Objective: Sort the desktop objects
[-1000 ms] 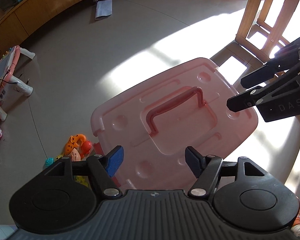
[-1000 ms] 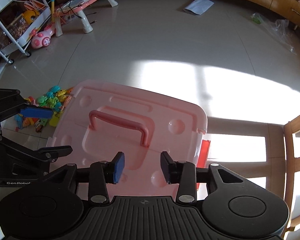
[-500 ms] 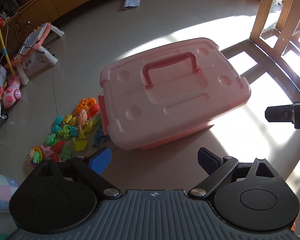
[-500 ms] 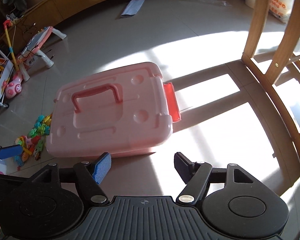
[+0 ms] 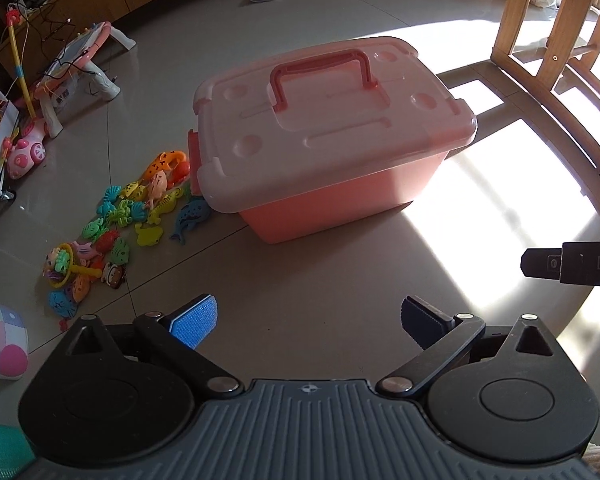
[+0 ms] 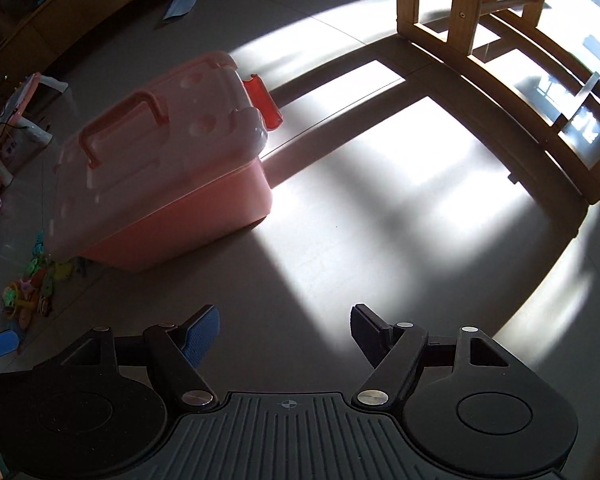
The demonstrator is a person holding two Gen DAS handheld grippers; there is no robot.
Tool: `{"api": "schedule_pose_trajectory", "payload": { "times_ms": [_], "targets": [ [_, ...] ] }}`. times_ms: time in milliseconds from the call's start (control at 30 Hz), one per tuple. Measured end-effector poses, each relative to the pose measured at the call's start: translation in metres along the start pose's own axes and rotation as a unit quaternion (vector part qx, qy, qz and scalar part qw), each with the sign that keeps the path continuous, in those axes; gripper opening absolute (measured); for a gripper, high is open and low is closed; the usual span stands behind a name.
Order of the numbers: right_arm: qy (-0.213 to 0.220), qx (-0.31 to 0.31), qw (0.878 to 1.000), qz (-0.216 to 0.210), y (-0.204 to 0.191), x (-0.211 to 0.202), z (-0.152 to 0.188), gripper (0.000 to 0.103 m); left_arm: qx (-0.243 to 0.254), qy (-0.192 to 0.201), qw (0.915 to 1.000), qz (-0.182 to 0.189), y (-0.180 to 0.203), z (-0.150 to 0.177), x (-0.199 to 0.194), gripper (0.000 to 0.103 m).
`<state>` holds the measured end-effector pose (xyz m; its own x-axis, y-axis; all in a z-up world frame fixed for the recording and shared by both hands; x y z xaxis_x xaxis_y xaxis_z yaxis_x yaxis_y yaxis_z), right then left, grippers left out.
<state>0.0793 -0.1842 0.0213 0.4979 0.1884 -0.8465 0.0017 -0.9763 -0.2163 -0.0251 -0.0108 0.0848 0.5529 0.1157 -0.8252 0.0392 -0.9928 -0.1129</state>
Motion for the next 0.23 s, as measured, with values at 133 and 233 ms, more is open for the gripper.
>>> {"api": "schedule_pose_trajectory", "payload": {
  "times_ms": [133,233],
  "targets": [
    [-0.007,0.008,1.0,0.007,0.001,0.001,0.009,0.071,0.012,0.034,0.9992,-0.017,-0.002,0.003,-0.012,0.102],
    [-0.01,0.004,1.0,0.013,0.001,0.003,0.017,0.073,0.007,0.053,0.9984,-0.019,-0.002,0.003,-0.019,0.103]
  ]
}}
Point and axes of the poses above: each gripper's, at about its wrist camera, not at the fingertips, and x roughly the way its jaws point, y to its right, z to its underside, the point moved 4 cm from there along x, roughly the way its jaws point, and after that the axes turned 10 degrees about y, right-handed, at the moved point
